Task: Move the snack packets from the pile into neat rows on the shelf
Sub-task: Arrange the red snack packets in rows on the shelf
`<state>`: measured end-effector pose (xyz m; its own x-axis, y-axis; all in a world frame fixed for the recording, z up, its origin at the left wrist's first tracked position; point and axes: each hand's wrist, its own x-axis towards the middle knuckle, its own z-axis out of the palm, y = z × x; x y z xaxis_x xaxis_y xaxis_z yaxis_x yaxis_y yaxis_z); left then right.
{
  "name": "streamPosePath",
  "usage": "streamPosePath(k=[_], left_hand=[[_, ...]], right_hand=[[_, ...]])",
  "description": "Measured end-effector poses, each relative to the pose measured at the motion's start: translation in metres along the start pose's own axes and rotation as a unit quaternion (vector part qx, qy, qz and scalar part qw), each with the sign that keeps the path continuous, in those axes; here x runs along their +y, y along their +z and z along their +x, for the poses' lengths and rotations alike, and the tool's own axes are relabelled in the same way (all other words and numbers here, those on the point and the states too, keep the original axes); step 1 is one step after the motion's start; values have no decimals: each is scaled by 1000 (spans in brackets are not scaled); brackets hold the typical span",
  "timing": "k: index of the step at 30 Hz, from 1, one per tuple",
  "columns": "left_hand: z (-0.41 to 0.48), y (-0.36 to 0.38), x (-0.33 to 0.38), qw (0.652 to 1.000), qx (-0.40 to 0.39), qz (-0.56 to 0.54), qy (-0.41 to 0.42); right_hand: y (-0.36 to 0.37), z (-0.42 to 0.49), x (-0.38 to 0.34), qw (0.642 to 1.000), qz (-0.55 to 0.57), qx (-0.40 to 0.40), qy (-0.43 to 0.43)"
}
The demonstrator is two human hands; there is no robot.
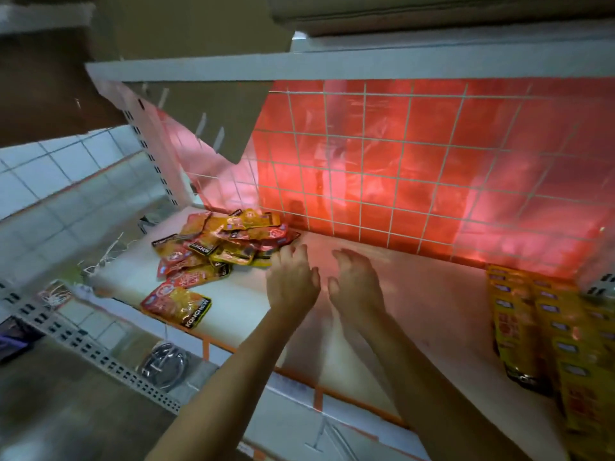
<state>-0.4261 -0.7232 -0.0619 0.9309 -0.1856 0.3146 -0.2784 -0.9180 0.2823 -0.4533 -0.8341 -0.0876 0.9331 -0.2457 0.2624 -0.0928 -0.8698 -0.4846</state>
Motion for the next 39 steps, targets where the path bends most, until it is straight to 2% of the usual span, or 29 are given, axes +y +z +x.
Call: streamPosePath(k=[5,10,14,16,19,27,30,32,35,36,38,39], left_hand=[[22,0,-50,990,12,-91,-104],[42,-3,-75,964,24,-186,-190],[46,-4,-85,935,21,-254,-248],[46,-3,-90,920,20,-284,-270],[44,-4,-92,912,24,-296,-282],[34,-2,-83,888,8,-347,-302],[31,0,-79,871,5,-375,-318],[32,4,-76,845,9,-419,-332],[29,1,-64,804,-5,-482,-347],[27,-1,-59,772,-7,-528,-355],[23,-3,-49,677,-21,-634,-373],[20,-4,-45,643,-26,-668,-373]], right_hand=[[5,38,-45,997,3,-34,-67],[29,74,-82,992,-4,-51,-118],[54,96,-92,980,-45,-80,-176],[65,99,-93,979,-40,-94,-179],[75,100,-90,987,1,-68,-144],[66,91,-83,977,-73,-54,-195],[59,89,-83,978,-46,5,-203],[56,79,-84,976,15,62,-209],[52,57,-80,968,155,101,-167],[49,49,-79,966,192,94,-148],[40,36,-77,956,262,95,-97],[36,30,-75,949,290,104,-69]])
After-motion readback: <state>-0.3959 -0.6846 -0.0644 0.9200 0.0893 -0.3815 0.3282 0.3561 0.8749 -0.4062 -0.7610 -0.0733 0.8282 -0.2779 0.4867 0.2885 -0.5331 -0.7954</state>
